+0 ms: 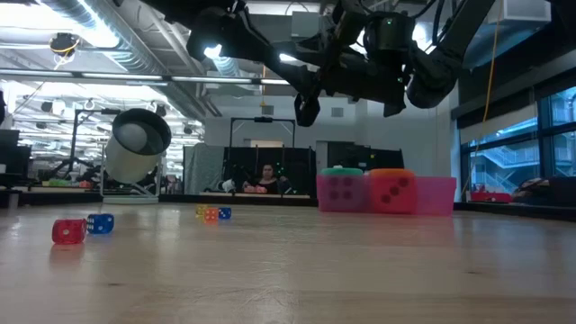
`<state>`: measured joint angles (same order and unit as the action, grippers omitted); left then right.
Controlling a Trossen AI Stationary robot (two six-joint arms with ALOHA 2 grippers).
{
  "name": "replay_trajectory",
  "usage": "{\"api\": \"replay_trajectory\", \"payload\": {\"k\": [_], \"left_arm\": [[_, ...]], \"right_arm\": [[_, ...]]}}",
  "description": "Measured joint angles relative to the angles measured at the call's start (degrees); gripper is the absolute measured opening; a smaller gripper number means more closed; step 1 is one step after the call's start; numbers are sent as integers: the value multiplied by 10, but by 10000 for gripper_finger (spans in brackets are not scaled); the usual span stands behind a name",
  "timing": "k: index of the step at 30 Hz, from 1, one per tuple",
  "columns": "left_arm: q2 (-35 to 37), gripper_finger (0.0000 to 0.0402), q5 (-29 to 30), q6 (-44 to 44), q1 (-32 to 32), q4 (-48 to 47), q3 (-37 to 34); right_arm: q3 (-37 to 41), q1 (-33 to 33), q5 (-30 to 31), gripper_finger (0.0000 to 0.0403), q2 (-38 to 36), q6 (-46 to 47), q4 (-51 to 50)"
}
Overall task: Pick & Place Dice
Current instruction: Put the small green dice into the red bin
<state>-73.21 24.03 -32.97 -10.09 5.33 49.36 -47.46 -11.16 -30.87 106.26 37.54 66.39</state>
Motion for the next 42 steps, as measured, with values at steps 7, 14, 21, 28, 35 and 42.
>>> {"api": "replay_trajectory", "payload": {"k": [7,14,21,28,35,42], "left_arm": [[0,29,-14,9,0,-2,0],[0,29,-31,16,0,-2,0],[0,29,-42,22,0,-2,1],[0,29,-48,32,0,-6,1],[0,29,-59,39,0,-7,1],[-1,49,-74,53,0,-2,0]], "right_arm": [[0,-1,-7,106,0,-5,1],[0,-4,-24,94,0,-2,6],[0,-7,-33,92,0,0,11],[0,-14,-46,92,0,10,21],[0,-14,-50,91,0,10,21],[0,-14,-55,91,0,10,22]]}}
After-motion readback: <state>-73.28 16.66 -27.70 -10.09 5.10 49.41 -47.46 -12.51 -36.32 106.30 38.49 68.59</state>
